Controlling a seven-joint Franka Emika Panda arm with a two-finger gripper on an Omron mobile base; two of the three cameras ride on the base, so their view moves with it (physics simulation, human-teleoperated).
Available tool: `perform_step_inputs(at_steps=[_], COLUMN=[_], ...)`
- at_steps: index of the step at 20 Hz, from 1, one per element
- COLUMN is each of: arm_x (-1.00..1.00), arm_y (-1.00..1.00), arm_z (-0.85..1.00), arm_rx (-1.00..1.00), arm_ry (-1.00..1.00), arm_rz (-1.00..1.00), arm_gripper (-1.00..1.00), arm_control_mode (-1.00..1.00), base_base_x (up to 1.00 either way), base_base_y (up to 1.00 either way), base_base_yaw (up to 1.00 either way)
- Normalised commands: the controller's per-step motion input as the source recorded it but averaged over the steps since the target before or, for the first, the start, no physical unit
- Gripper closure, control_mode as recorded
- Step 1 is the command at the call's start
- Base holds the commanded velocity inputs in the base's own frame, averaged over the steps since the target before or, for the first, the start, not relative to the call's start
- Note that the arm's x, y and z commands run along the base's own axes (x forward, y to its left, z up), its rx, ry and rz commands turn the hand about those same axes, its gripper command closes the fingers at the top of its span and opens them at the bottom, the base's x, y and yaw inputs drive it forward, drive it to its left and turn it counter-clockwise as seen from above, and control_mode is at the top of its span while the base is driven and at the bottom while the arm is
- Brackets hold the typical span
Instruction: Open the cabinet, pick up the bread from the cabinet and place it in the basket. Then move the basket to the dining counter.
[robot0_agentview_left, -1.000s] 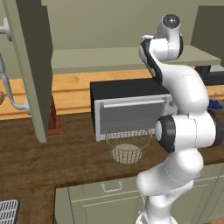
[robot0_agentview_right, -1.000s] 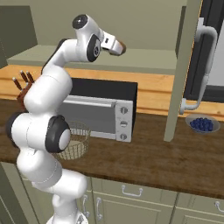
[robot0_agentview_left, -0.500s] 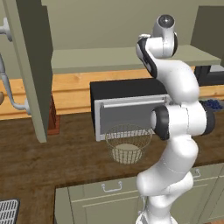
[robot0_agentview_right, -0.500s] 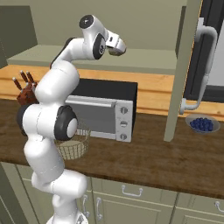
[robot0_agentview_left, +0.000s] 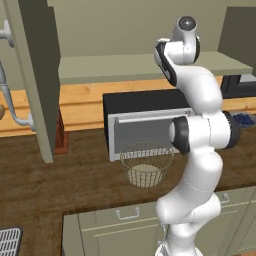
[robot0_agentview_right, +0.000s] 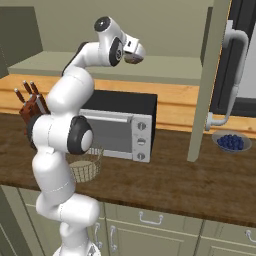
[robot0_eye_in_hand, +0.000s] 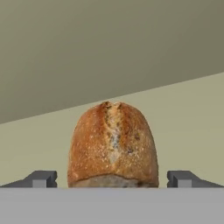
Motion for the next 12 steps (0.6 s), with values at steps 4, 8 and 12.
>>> perform_step_inputs(at_steps=[4, 8, 12], arm_x=[0.26, 0.21, 0.08], arm_y=[-0.31, -0.26, 0.0], arm_z=[-0.19, -0.16, -0.06], arm_rx=[-0.03, -0.04, -0.01], arm_ry=[-0.01, 0.0, -0.02], arm_rz=[0.0, 0.0, 0.01], arm_gripper=[-1.0, -1.0, -1.0], arm_control_mode=[-1.0, -1.0, -1.0], base_base_x=[0.0, 0.0, 0.0], base_base_y=[0.0, 0.0, 0.0], base_base_yaw=[0.0, 0.0, 0.0])
